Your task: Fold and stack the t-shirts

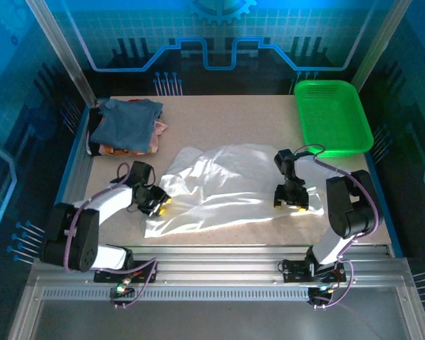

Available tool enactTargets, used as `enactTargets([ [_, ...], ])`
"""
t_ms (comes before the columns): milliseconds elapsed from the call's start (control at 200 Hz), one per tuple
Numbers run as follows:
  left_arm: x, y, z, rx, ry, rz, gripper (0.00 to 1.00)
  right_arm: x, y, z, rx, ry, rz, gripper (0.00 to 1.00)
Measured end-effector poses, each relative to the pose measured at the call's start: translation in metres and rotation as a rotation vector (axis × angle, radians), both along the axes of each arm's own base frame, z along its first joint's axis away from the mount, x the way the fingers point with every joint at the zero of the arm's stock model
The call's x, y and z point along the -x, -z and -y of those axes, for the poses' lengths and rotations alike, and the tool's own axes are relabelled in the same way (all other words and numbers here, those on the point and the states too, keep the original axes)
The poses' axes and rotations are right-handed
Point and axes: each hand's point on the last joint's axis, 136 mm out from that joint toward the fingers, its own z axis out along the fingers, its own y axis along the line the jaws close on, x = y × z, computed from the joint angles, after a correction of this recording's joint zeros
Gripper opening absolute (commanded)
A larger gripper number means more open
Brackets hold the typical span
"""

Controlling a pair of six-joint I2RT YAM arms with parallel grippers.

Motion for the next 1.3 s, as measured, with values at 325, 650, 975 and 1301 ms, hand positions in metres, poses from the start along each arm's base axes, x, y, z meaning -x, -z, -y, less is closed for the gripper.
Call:
enactTargets([
  [325,-0.054,-0.085,0.020,-0.020,0.011,0.157,0.79,-0.033,-0.021,-0.013,-0.052,-0.113,0.039,0.75],
  [650,-0.227,-0.167,0.027,-0.137,0.210,0.436,0.59,-0.103,-0.098,-0.052,-0.224,-0.210,0.301,0.79],
  [975,-0.239,-0.036,-0.004,-0.210,0.385,0.148,0.54,-0.141,-0.074,-0.109,-0.317,-0.233,0.271,0.78],
  [1301,-0.230,-0.013,0.005,-0.156,0.425,0.139,0.50,-0.127,-0.042,-0.149,-0.384,-0.270,0.184,0.76],
])
